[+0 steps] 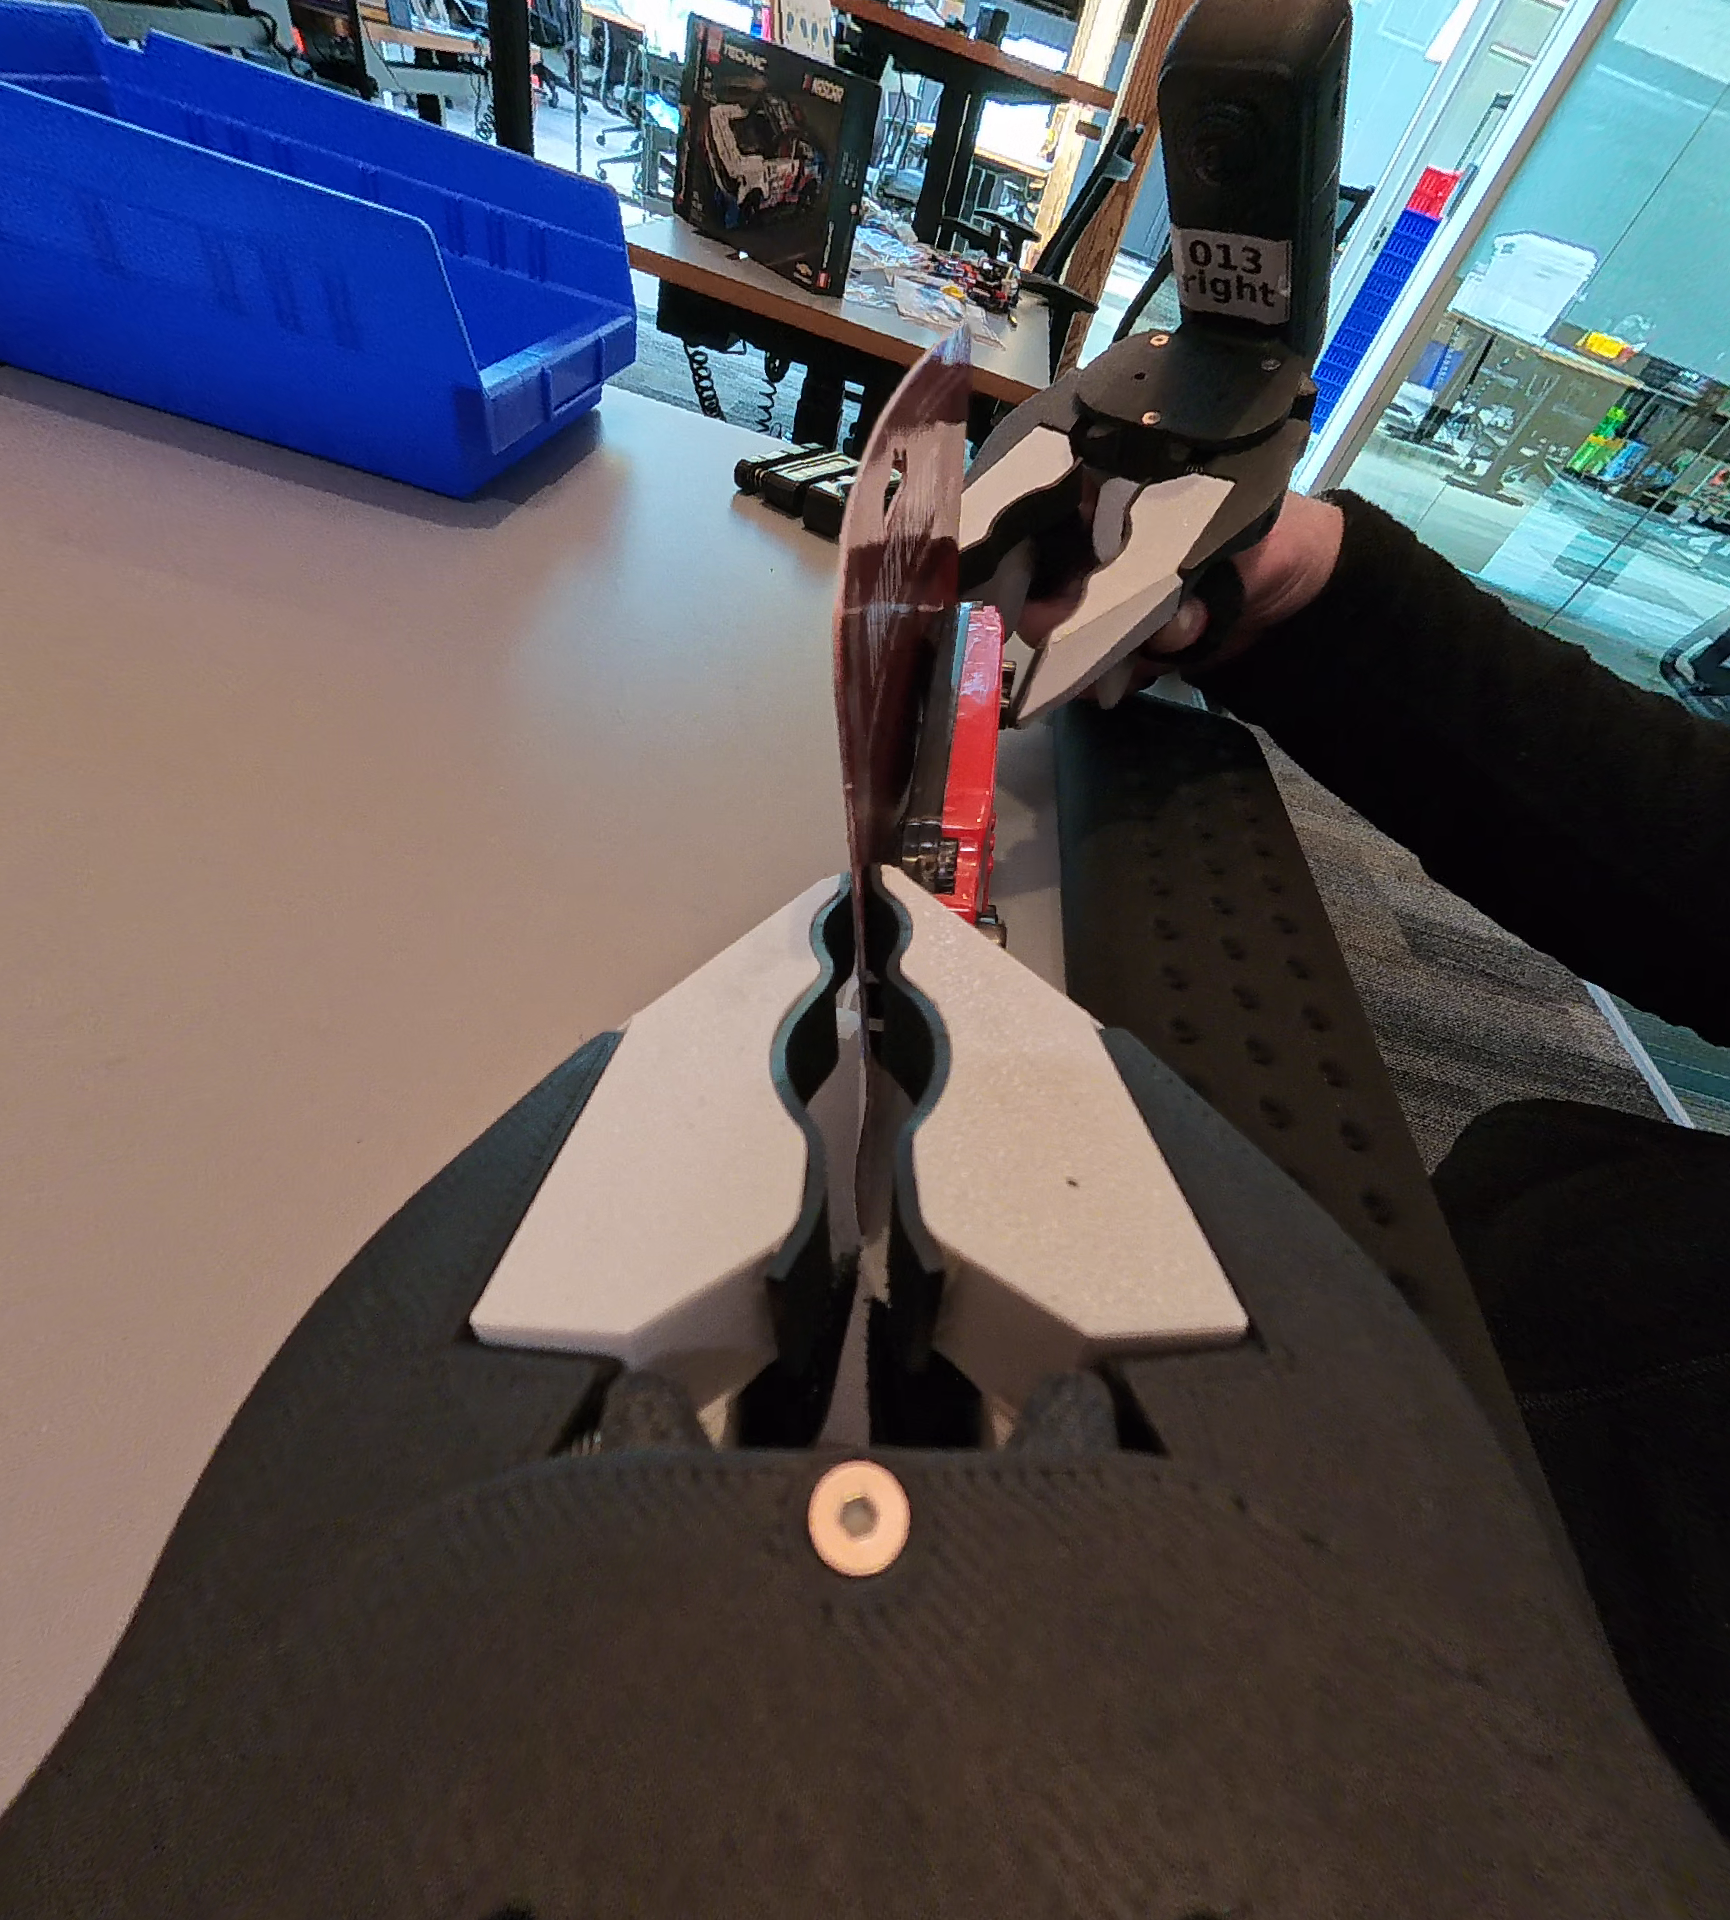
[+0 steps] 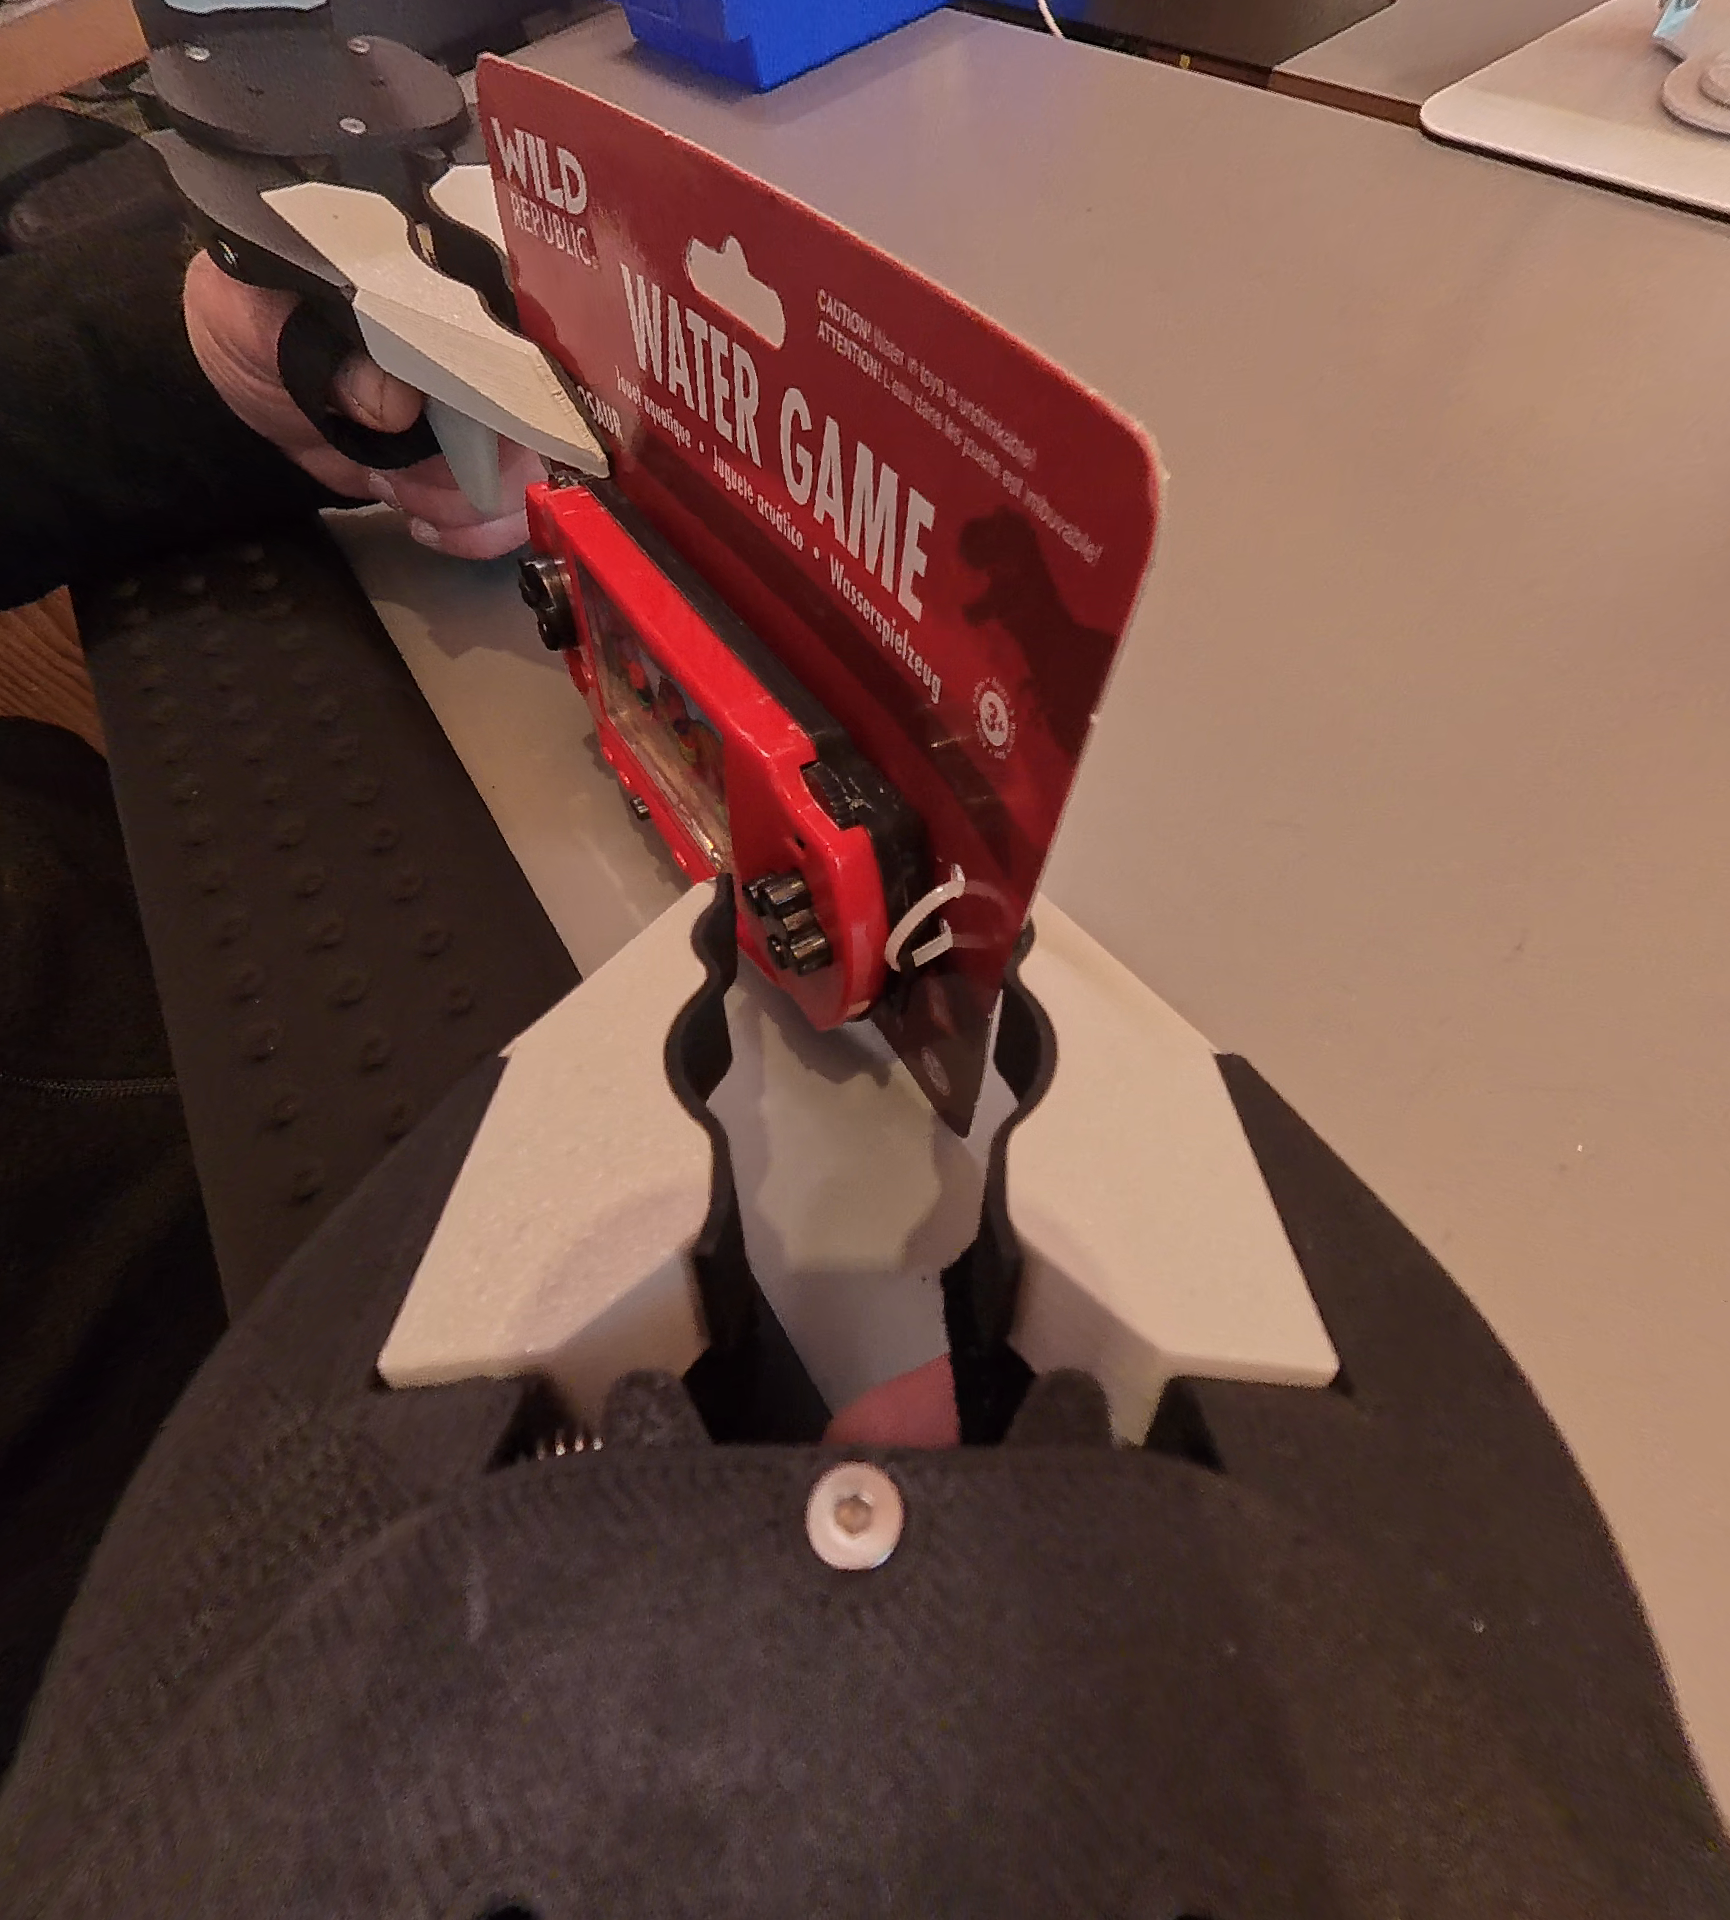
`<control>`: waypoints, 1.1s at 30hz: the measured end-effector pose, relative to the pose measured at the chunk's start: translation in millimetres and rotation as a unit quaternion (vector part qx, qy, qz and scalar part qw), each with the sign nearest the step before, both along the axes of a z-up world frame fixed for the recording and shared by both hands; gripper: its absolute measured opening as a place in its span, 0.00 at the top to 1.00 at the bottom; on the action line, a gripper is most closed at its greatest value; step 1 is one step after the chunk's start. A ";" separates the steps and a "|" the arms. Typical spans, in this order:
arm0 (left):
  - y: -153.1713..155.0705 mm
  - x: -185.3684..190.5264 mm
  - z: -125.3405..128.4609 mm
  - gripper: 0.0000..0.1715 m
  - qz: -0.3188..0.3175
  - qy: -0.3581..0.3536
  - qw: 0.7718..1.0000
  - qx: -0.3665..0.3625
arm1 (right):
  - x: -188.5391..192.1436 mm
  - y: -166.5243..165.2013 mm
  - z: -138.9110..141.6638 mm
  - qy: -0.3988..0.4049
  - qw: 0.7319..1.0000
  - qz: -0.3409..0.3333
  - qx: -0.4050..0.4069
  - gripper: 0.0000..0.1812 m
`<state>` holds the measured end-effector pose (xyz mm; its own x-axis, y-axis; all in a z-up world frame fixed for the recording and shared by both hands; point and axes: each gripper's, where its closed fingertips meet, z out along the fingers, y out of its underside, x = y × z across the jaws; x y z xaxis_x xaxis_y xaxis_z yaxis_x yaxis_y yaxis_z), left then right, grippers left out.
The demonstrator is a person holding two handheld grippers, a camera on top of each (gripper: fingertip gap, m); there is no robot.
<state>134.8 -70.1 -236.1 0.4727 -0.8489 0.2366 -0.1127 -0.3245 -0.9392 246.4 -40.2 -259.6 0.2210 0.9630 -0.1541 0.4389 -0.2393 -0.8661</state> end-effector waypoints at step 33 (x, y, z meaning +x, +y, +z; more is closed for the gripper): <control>0.1 2.7 0.1 1.00 -0.004 -0.002 1.000 0.000 | 4.3 -3.2 -1.4 -0.001 1.000 0.014 0.000 0.76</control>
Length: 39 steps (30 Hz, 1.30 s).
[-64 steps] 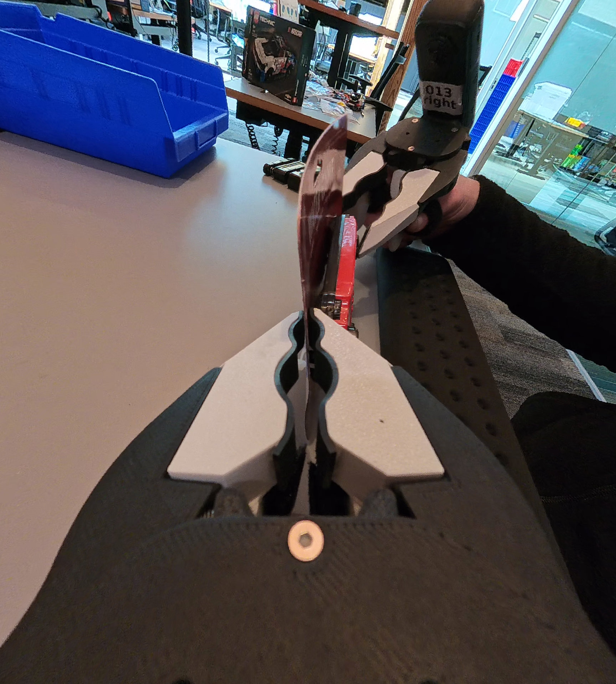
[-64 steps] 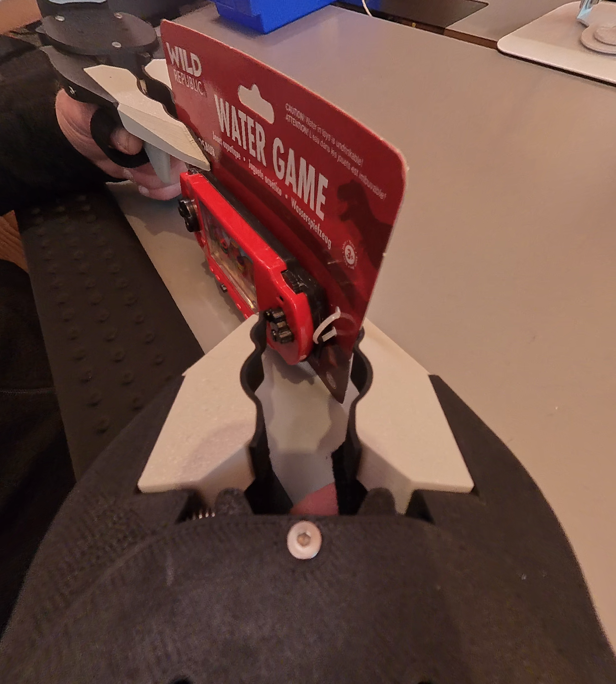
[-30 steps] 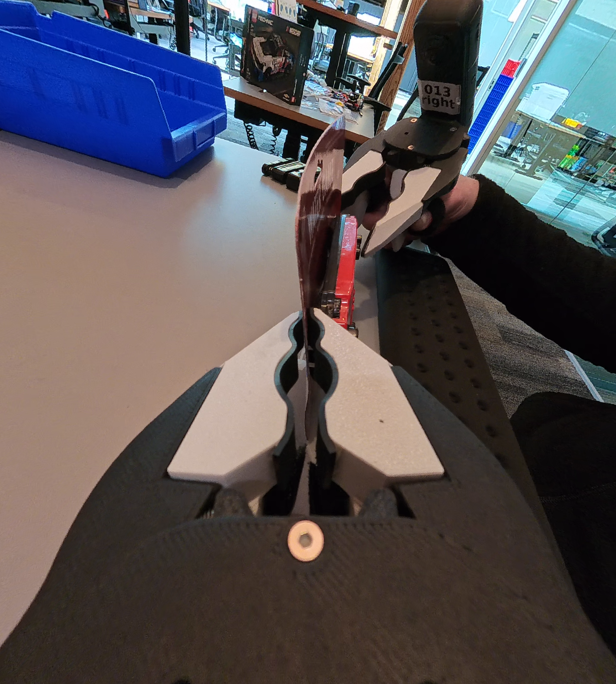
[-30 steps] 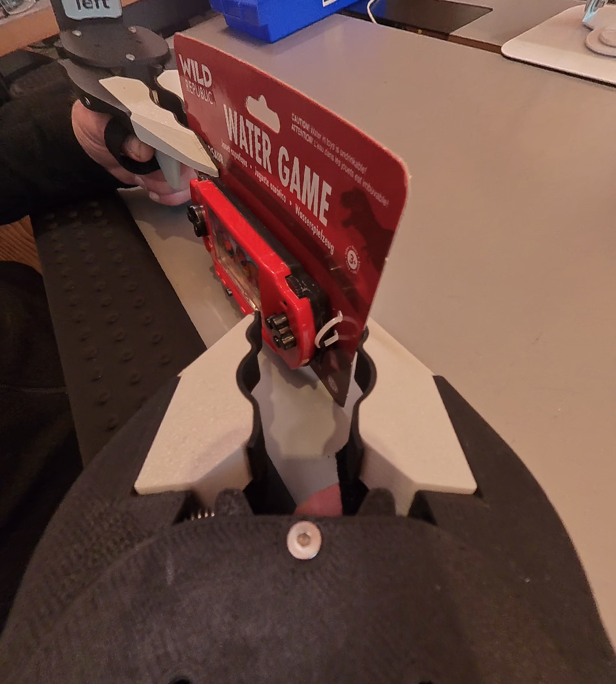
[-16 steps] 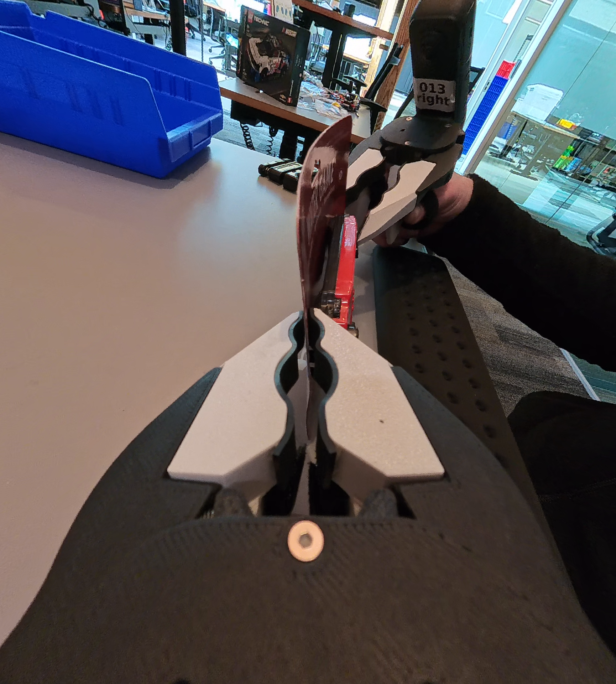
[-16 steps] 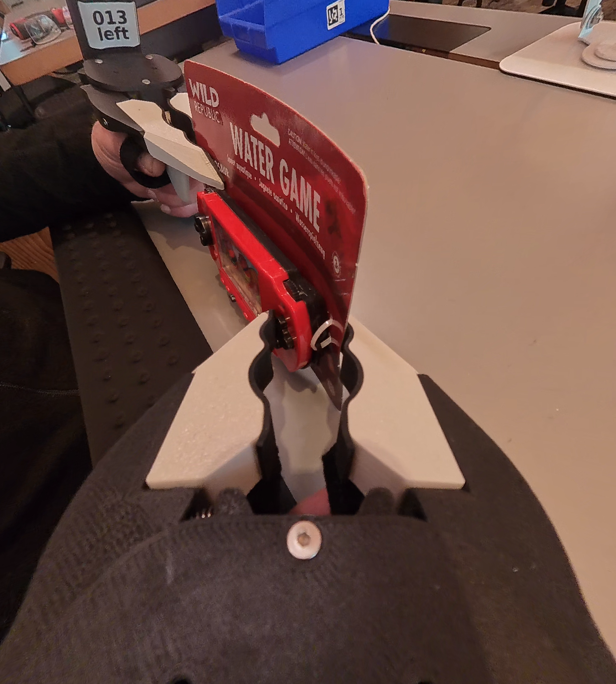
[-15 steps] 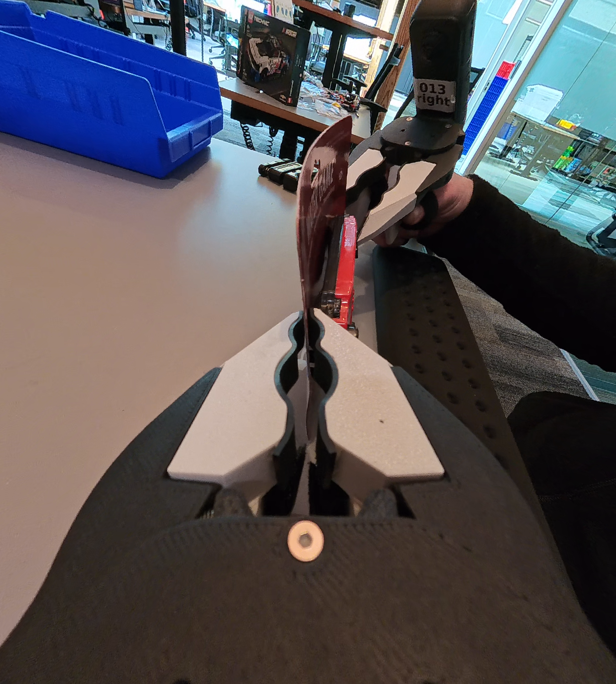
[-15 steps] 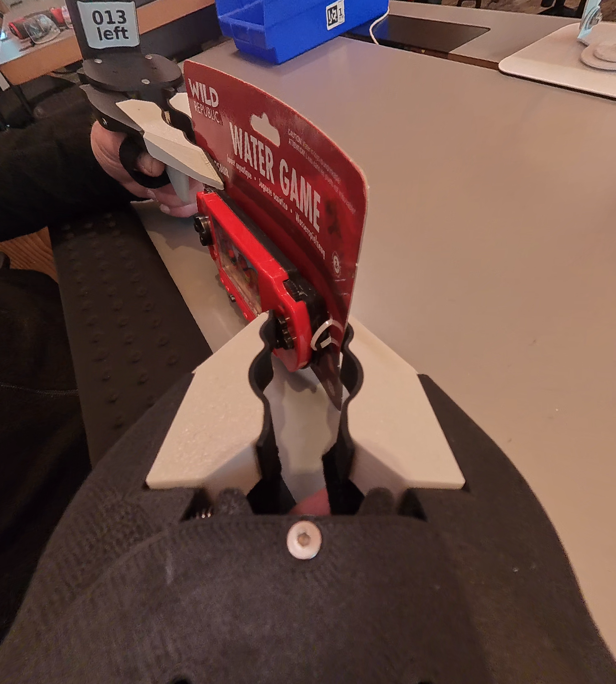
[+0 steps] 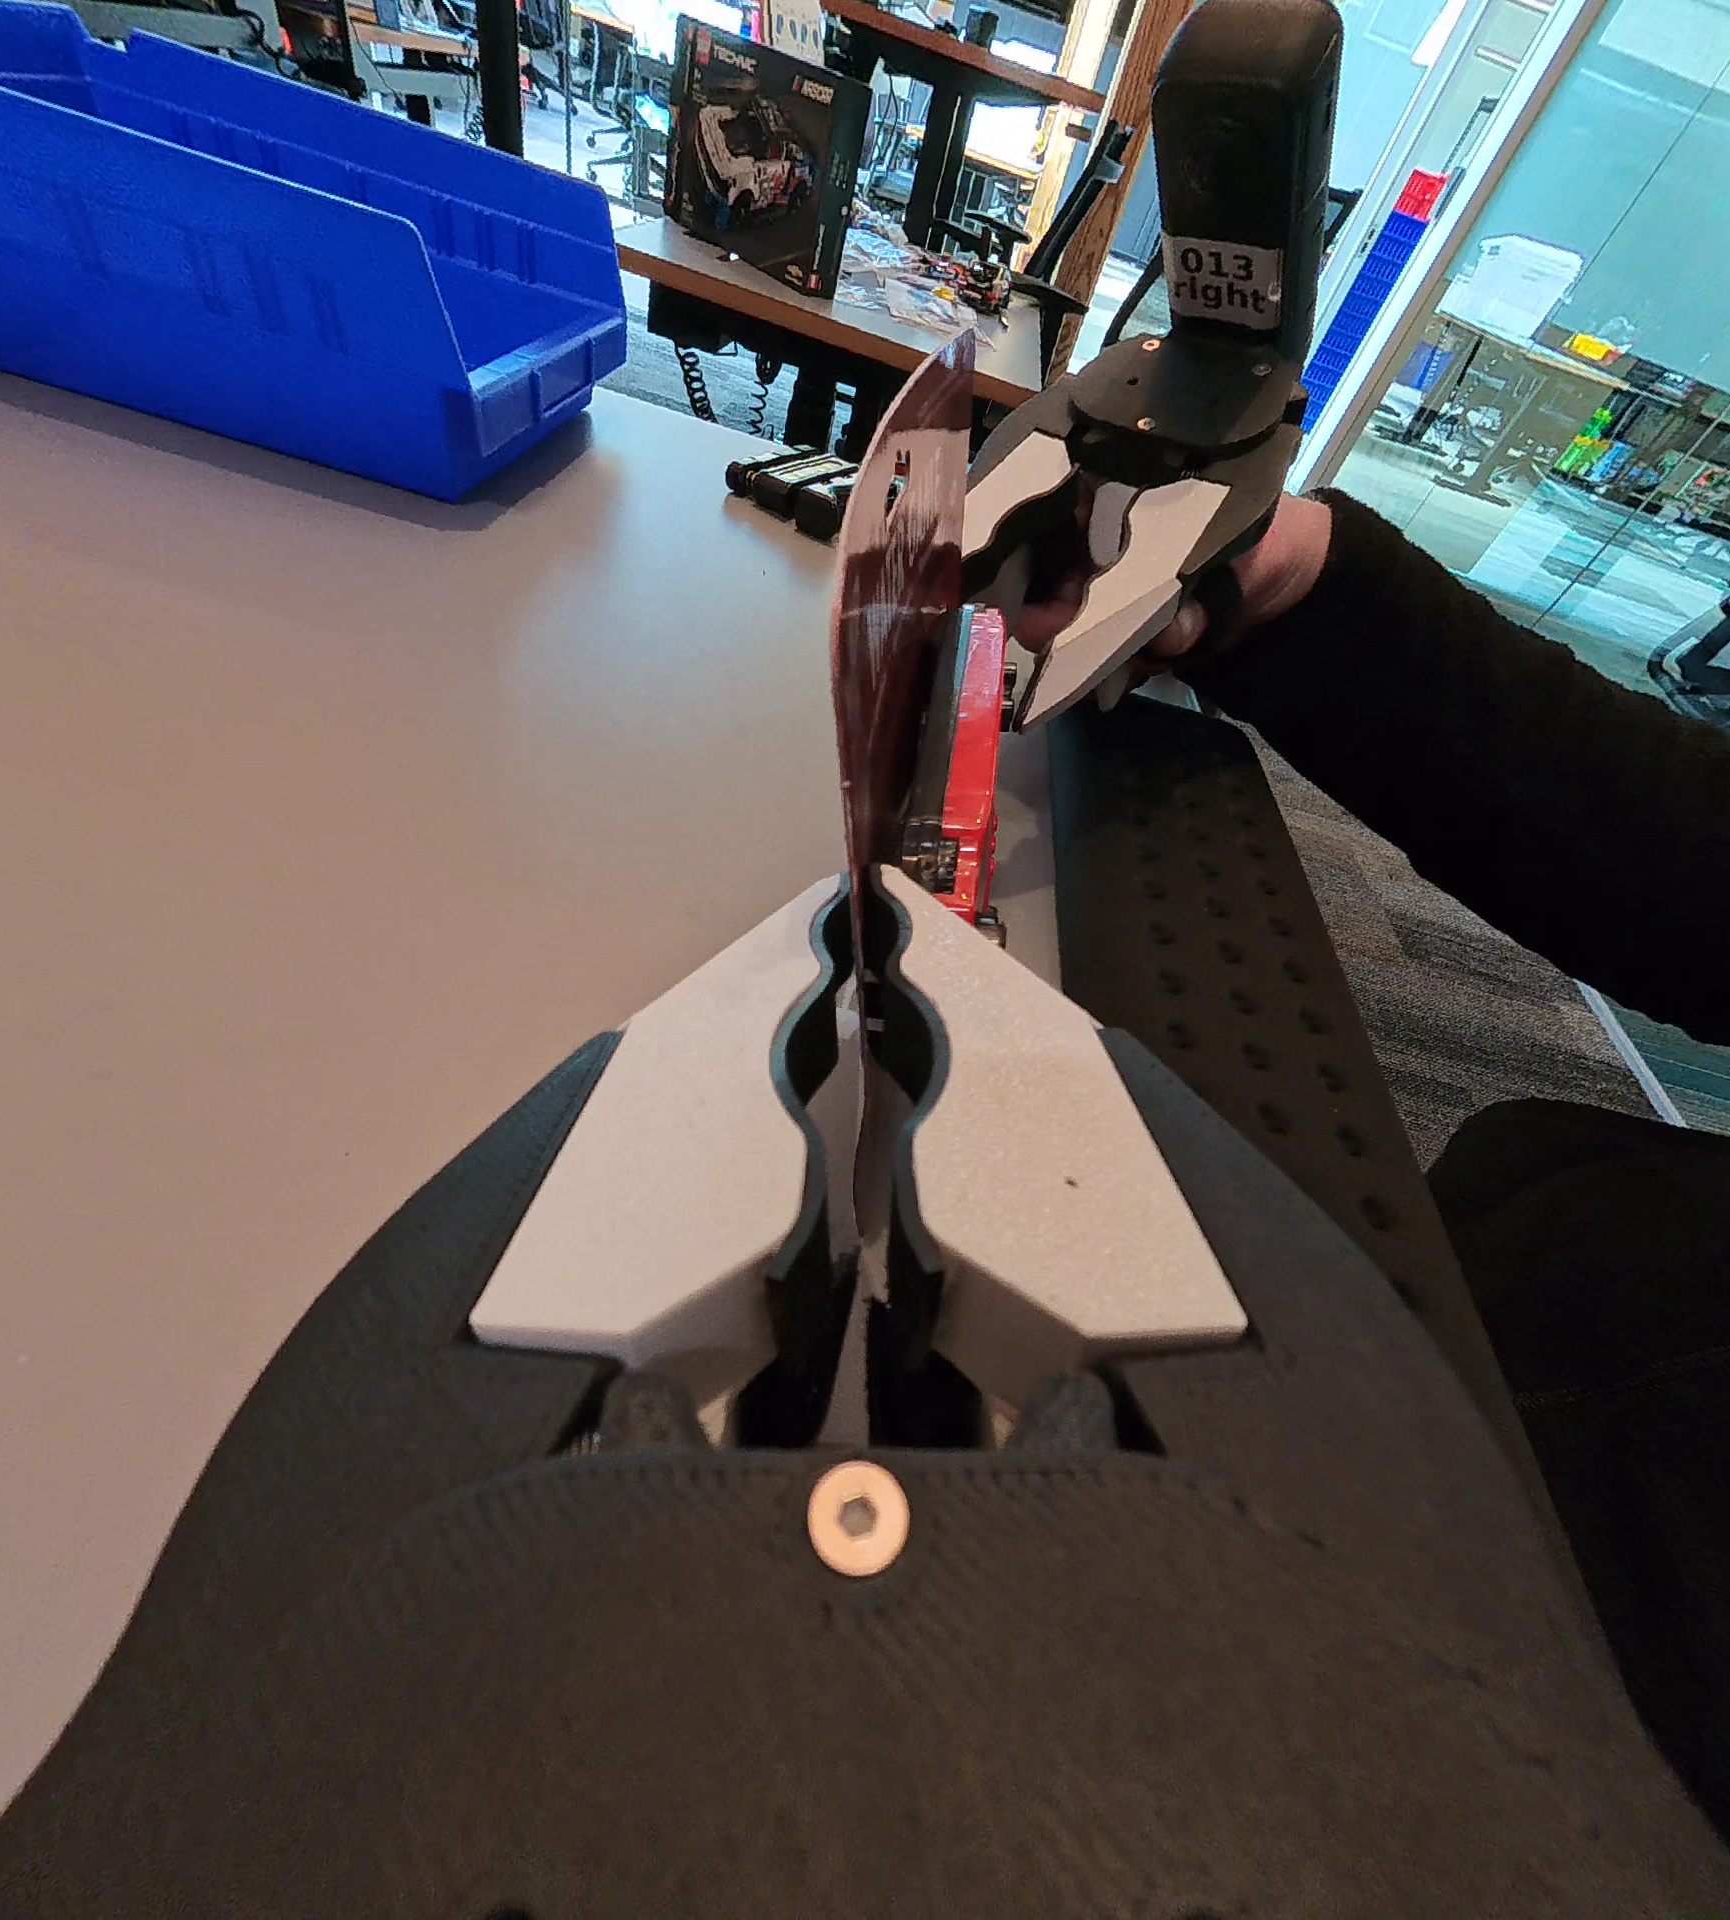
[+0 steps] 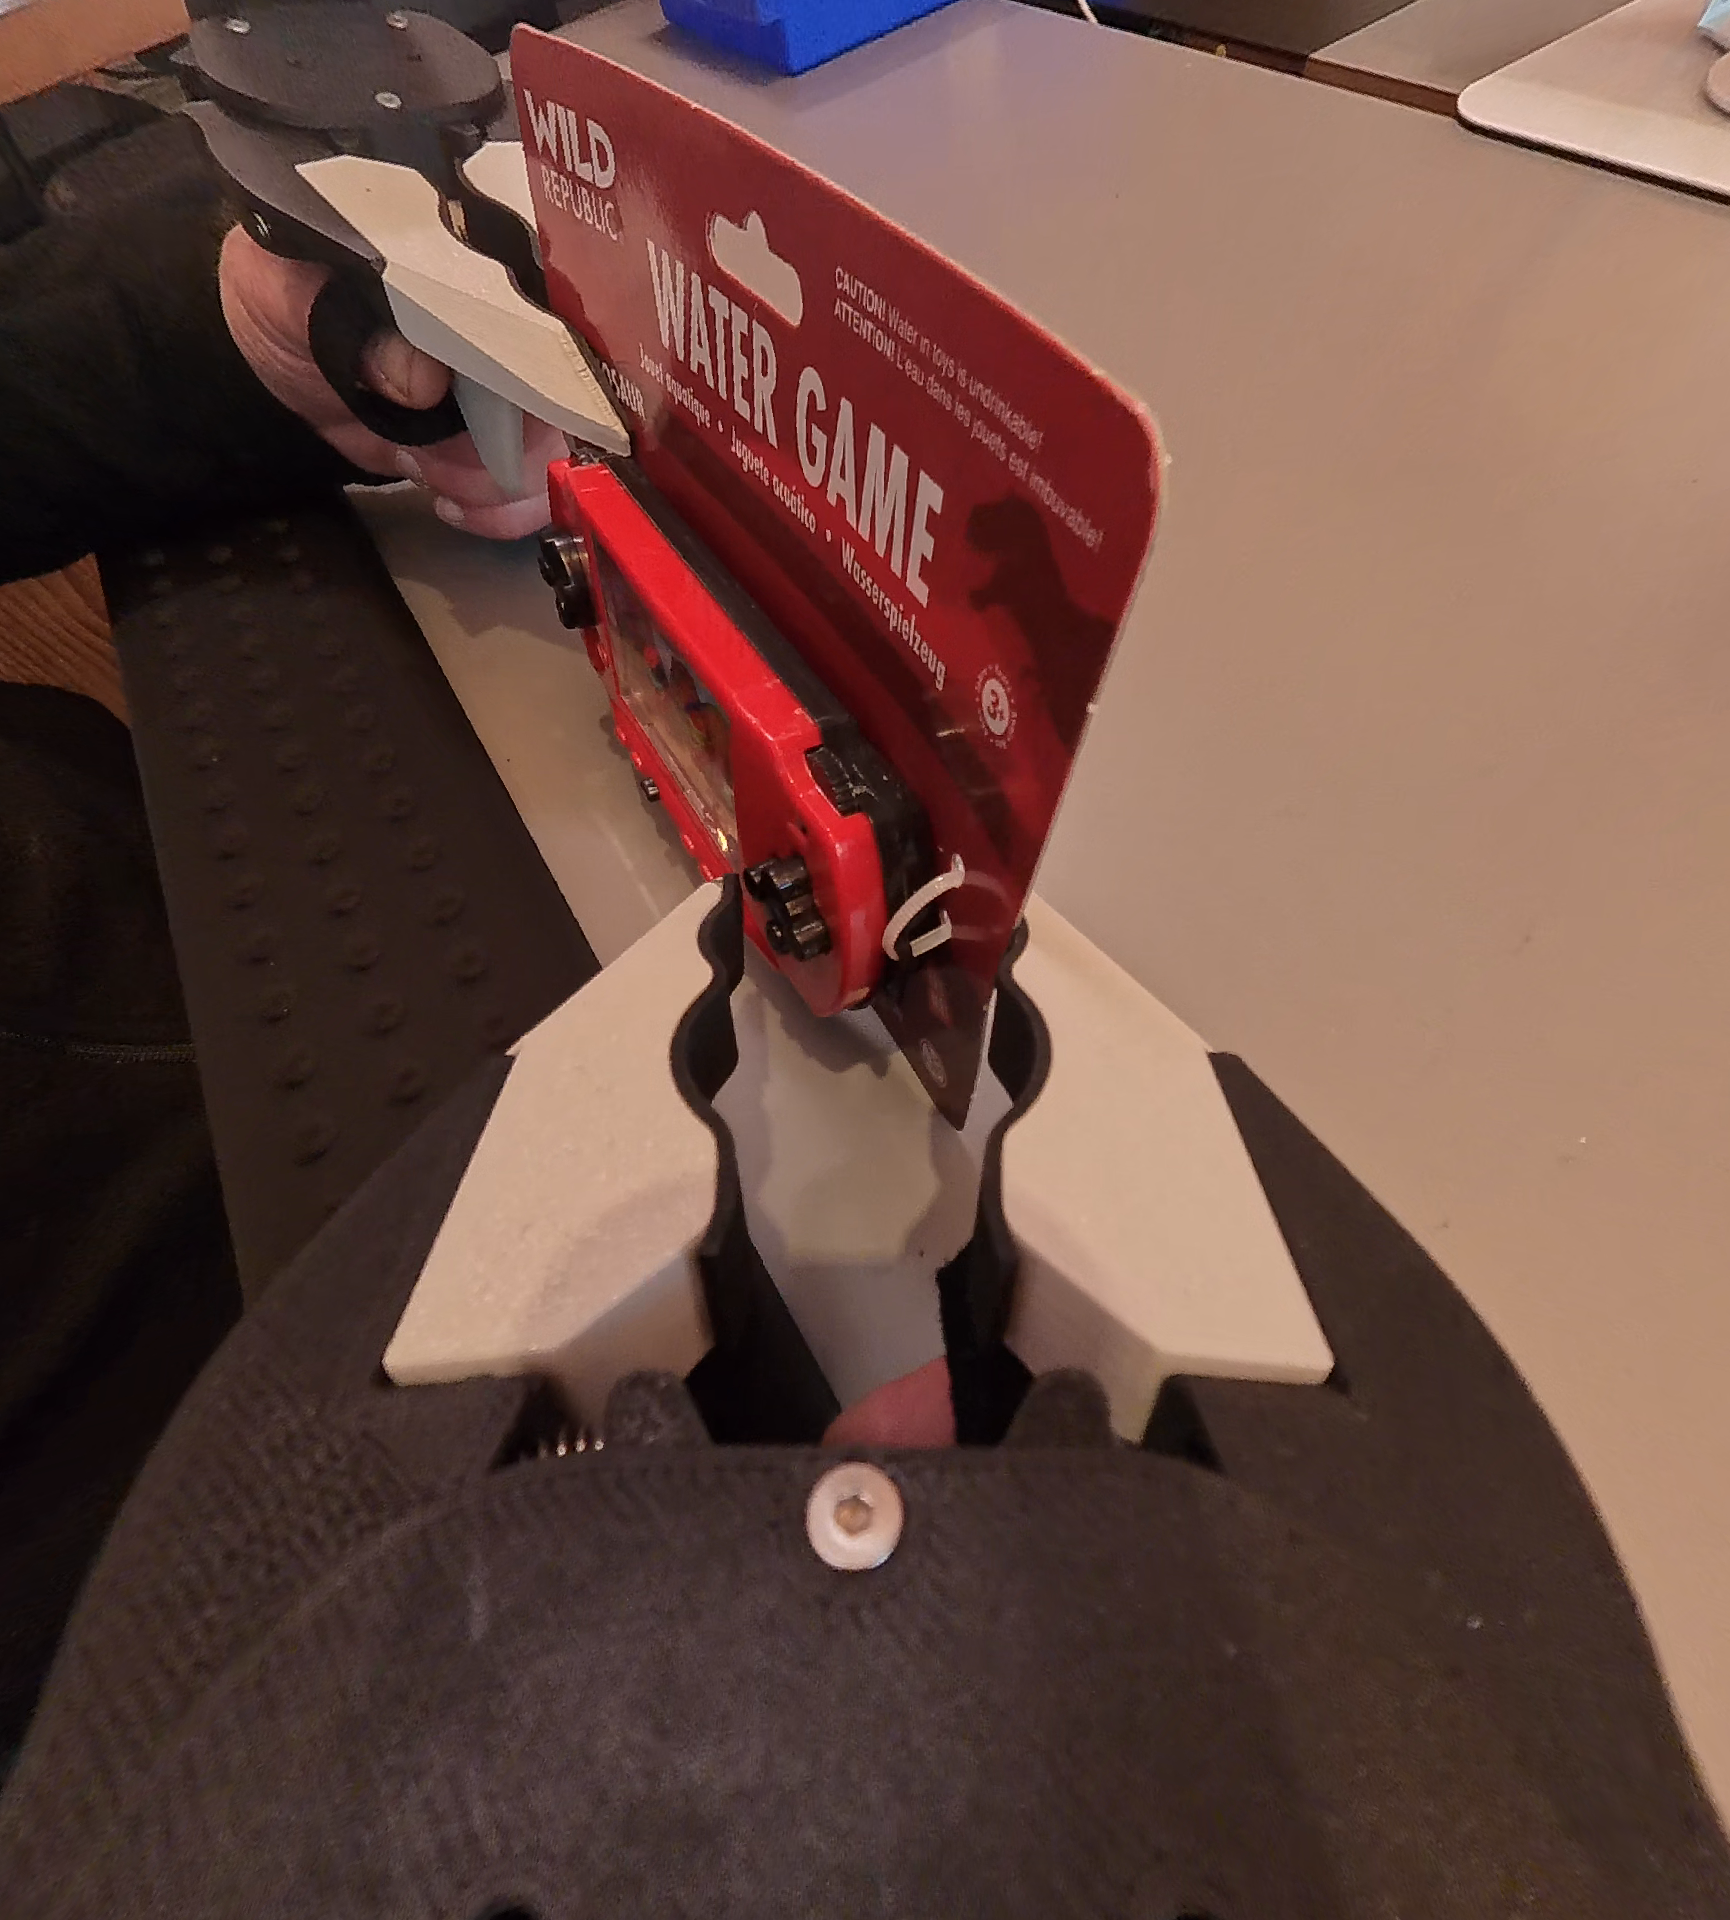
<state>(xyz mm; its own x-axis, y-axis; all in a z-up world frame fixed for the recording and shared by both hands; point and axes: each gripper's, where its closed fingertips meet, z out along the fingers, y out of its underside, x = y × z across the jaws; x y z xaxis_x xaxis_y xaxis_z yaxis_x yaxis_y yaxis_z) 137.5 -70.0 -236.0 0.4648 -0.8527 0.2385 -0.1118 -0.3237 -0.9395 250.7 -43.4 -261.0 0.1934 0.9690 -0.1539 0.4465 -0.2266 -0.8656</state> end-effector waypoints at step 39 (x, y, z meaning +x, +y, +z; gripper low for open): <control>-7.9 -19.5 21.6 1.00 0.018 -0.037 0.999 -0.024 | -25.9 -1.6 33.0 0.027 0.999 -0.002 -0.032 0.78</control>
<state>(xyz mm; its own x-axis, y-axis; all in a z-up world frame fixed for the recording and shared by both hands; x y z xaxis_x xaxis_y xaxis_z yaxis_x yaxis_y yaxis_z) 117.9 -77.9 -214.4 0.4750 -0.8224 0.3132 -0.0291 -0.3704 -0.9284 224.8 -45.0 -228.0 0.1868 0.9559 -0.2265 0.3977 -0.2844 -0.8723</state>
